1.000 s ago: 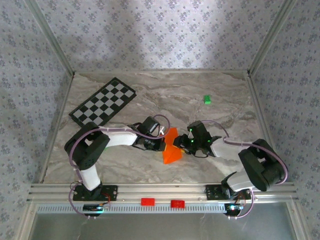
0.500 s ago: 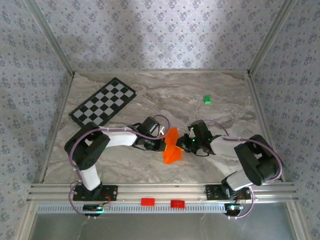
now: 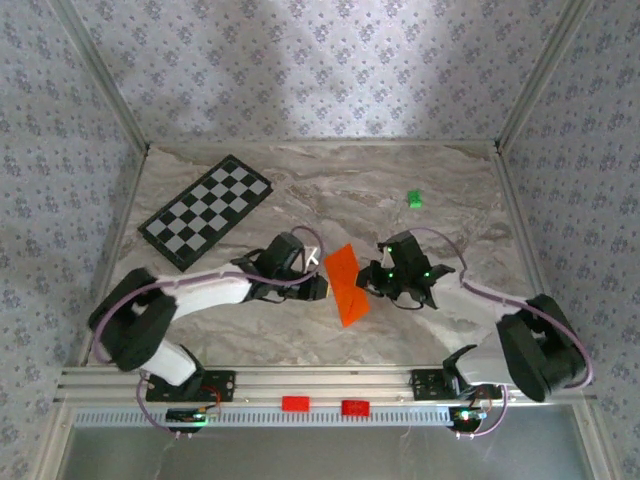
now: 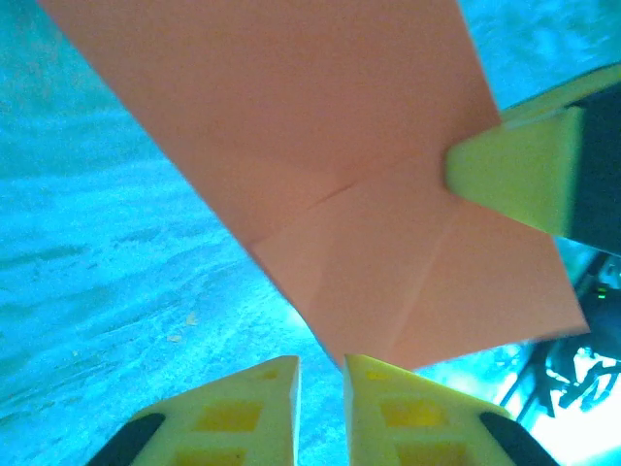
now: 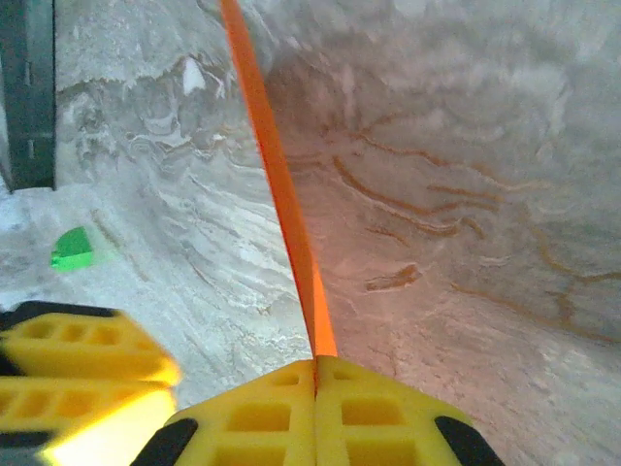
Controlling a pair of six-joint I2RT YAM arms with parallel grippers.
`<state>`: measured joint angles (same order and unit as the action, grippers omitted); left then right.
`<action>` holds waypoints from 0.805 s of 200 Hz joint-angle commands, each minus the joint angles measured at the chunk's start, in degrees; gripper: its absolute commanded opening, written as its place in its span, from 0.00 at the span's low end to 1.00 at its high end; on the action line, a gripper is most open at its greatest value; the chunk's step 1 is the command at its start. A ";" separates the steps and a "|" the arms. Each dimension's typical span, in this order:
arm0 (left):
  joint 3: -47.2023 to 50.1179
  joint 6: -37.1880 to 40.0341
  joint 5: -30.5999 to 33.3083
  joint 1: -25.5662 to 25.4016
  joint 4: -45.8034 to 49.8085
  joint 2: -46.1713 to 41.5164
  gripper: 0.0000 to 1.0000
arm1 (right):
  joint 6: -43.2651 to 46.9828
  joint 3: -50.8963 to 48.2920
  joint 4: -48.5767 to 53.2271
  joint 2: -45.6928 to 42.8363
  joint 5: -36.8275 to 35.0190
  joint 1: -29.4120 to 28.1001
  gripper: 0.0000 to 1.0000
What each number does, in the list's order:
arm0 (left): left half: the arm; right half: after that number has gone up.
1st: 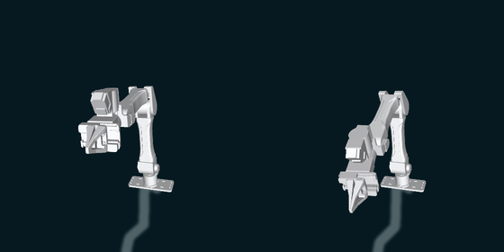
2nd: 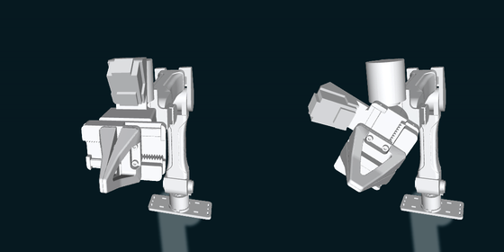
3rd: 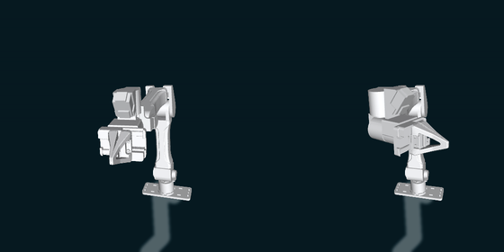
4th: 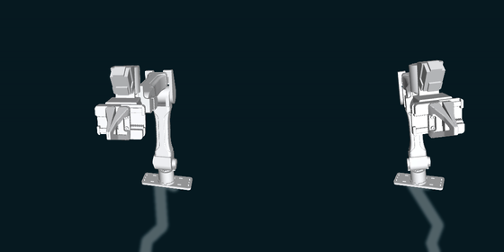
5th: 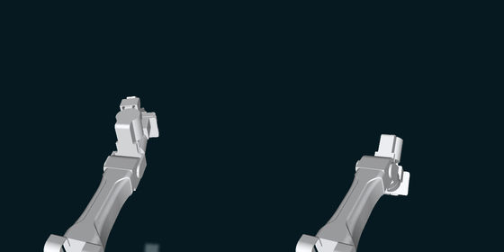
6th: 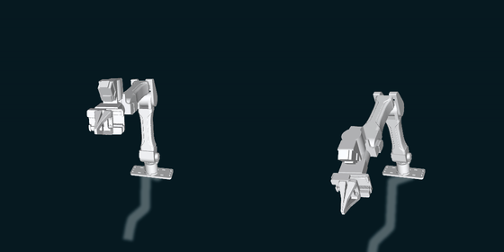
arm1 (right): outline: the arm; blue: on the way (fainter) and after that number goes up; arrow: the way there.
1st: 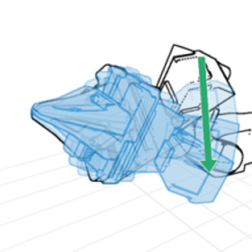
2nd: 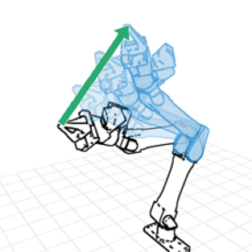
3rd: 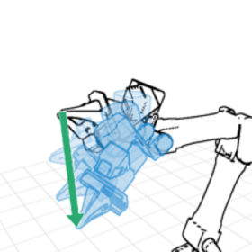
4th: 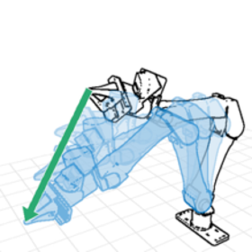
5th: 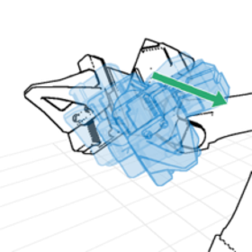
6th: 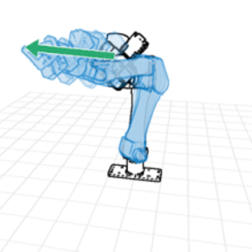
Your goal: Fold a paper plane with a square sheet of paper (pick it up from the middle)
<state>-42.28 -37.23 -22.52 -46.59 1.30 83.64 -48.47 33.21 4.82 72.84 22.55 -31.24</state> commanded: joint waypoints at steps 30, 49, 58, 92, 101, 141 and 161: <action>9.61 -2.67 7.14 4.80 0.36 -16.38 0.24 | 7.36 16.99 32.98 -3.43 -32.61 -11.65 0.04; 12.69 -3.15 7.79 7.22 1.90 -22.22 0.25 | 6.32 22.59 42.53 -0.32 -44.73 -16.28 0.04; 13.84 -3.28 8.76 8.51 3.31 -24.94 0.26 | 2.85 25.59 49.11 2.00 -50.55 -17.30 0.04; 17.17 -4.51 13.78 14.75 10.95 -35.67 0.33 | -7.50 35.54 67.09 11.78 -64.22 -21.12 0.04; 17.64 -4.88 14.51 16.60 13.32 -38.64 0.37 | -8.13 38.13 68.32 13.76 -66.52 -22.48 0.04; 17.39 -7.98 23.00 24.28 28.10 -51.15 0.59 | -6.82 44.81 64.24 26.61 -68.77 -27.74 0.04; 16.92 -9.51 24.86 27.28 32.97 -55.88 0.65 | -5.89 49.80 63.25 34.74 -67.23 -29.56 0.04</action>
<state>-24.88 -44.49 -2.48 -22.11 23.99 32.47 -54.02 78.06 67.02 99.59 -42.35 -59.00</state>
